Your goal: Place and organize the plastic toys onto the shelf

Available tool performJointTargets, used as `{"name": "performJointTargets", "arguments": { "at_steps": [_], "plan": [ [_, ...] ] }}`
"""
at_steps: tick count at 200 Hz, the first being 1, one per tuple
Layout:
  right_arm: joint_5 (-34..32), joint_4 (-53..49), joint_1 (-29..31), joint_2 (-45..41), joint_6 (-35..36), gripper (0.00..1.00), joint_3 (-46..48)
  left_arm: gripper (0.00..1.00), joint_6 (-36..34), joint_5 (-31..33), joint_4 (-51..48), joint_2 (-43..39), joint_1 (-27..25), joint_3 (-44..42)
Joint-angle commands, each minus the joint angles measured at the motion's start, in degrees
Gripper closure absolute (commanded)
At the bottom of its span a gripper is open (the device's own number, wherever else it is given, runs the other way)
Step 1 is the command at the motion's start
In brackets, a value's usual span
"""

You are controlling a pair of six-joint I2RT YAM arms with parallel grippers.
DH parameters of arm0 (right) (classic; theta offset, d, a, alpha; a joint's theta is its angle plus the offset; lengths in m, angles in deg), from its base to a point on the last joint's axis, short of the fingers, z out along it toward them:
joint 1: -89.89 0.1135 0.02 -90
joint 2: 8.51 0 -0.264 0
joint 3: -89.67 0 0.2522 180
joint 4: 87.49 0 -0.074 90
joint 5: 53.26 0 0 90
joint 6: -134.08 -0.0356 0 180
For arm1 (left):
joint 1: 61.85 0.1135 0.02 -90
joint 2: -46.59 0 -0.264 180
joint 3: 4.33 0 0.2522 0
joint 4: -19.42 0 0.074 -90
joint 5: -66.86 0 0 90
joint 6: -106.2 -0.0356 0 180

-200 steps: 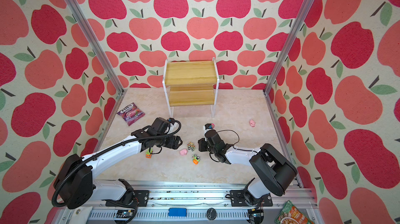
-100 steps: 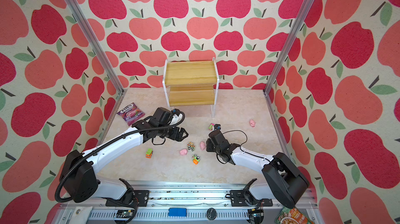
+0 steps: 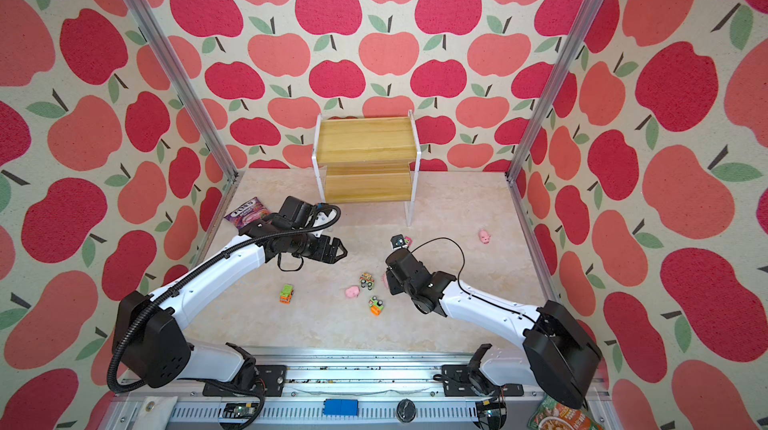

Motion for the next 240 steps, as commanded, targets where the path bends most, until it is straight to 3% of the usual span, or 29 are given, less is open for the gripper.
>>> {"name": "performJointTargets", "arguments": {
  "at_steps": [1,40,111,135,165,207,240],
  "plan": [
    [-3.0,-5.6,2.5,5.6,2.9,0.57,-5.1,0.12,-0.4,-2.8,1.6,-1.0,1.9,-1.5],
    [-3.4,-11.0,3.8,13.8,3.2,0.63,-11.0,0.13,0.2,-4.7,3.2,-0.8,4.5,-3.3],
    [-3.3,-15.0,2.9,20.5,1.5,0.66,-14.3,0.13,0.3,-5.6,4.1,0.2,5.0,-3.9],
    [-3.2,-13.8,0.8,17.6,0.0,0.71,-11.6,0.14,0.5,-5.8,4.3,0.4,5.2,-4.0],
    [3.1,-7.4,-4.6,12.4,-2.1,0.77,-5.1,0.14,0.6,-6.1,4.4,0.8,5.2,-3.9],
    [12.3,2.1,-11.4,4.3,-7.7,0.78,3.5,0.14,0.8,-6.5,4.9,0.5,5.2,-4.1],
    [14.7,6.2,-14.9,0.5,-12.8,0.73,8.3,0.14,1.1,-7.3,5.2,0.3,5.2,-4.2]
  ]
}}
